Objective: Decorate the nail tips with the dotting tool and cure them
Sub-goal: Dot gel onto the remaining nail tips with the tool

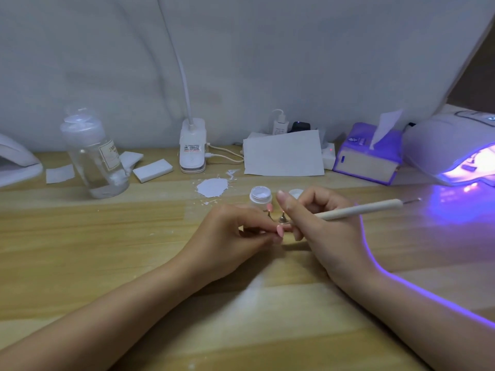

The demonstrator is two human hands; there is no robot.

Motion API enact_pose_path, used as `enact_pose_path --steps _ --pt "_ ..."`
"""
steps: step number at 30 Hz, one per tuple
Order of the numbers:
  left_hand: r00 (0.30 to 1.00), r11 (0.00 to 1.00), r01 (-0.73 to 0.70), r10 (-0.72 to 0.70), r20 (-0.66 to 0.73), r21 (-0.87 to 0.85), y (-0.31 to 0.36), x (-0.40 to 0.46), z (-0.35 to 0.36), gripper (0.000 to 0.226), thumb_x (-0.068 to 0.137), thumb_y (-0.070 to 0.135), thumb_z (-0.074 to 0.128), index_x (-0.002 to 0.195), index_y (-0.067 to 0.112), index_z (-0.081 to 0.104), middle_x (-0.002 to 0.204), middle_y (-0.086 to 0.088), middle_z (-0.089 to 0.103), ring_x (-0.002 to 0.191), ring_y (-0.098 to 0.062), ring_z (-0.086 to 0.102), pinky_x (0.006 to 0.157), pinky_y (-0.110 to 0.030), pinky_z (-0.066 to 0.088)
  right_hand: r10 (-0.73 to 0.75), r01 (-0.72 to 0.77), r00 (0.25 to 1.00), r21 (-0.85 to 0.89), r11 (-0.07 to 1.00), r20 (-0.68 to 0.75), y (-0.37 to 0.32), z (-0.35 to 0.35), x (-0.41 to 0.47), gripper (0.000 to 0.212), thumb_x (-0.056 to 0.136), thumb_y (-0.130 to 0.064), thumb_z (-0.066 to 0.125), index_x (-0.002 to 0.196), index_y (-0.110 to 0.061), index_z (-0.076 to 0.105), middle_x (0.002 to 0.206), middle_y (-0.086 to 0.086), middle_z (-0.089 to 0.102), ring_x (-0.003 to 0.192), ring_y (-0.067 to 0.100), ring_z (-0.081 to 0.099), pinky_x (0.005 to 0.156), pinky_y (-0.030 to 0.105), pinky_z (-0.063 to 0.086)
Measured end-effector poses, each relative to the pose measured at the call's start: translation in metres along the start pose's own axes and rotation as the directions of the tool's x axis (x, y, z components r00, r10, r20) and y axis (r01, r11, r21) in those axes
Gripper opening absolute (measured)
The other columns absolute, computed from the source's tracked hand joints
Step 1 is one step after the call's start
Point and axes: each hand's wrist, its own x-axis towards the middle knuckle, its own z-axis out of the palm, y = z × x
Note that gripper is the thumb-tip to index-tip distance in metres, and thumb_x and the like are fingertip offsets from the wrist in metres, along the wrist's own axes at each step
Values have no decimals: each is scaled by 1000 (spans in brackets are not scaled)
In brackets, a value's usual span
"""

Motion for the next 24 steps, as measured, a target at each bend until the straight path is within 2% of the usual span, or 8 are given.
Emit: enact_pose_path --steps 2,5,8,16,24 --pt "1000 1000 0 0 -3 5 -2 0 1 20 74 3 73 79 22 75 70 0 69 64 -13 59 62 -7 39 -2 2 1000 -36 999 -14 3 -1 0 39 80 -8 66 51 -5 40 33 -6 44 34 -2 50 40 8 36" --pt "1000 1000 -3 3 -5 19 -2 0 2 21 74 3 72 82 22 75 74 7 69 64 1 57 61 -5 37 6 -7 1000 -80 997 -13 5 -2 1 40 78 2 63 49 -7 37 31 -8 41 32 -4 46 38 8 34" --pt "1000 999 -10 10 7 32 -2 0 3 21 74 2 72 87 19 73 76 13 68 65 8 57 60 -3 36 3 -2 1000 -70 998 20 8 -1 0 41 78 11 57 49 -9 35 30 -9 42 32 -1 45 39 7 33" --pt "998 995 -57 55 20 87 -1 -1 3 15 74 0 71 85 10 75 76 13 67 65 10 57 60 -2 35 -10 13 999 -66 998 34 9 -1 0 45 79 11 57 47 -11 34 30 -10 44 32 -1 42 38 7 33" --pt "998 991 -56 55 16 123 -3 0 3 17 73 1 72 82 15 75 75 19 64 64 9 56 60 -3 36 -28 32 999 -100 994 43 12 -2 0 47 79 6 61 44 -13 35 32 -11 45 34 0 44 40 7 33"
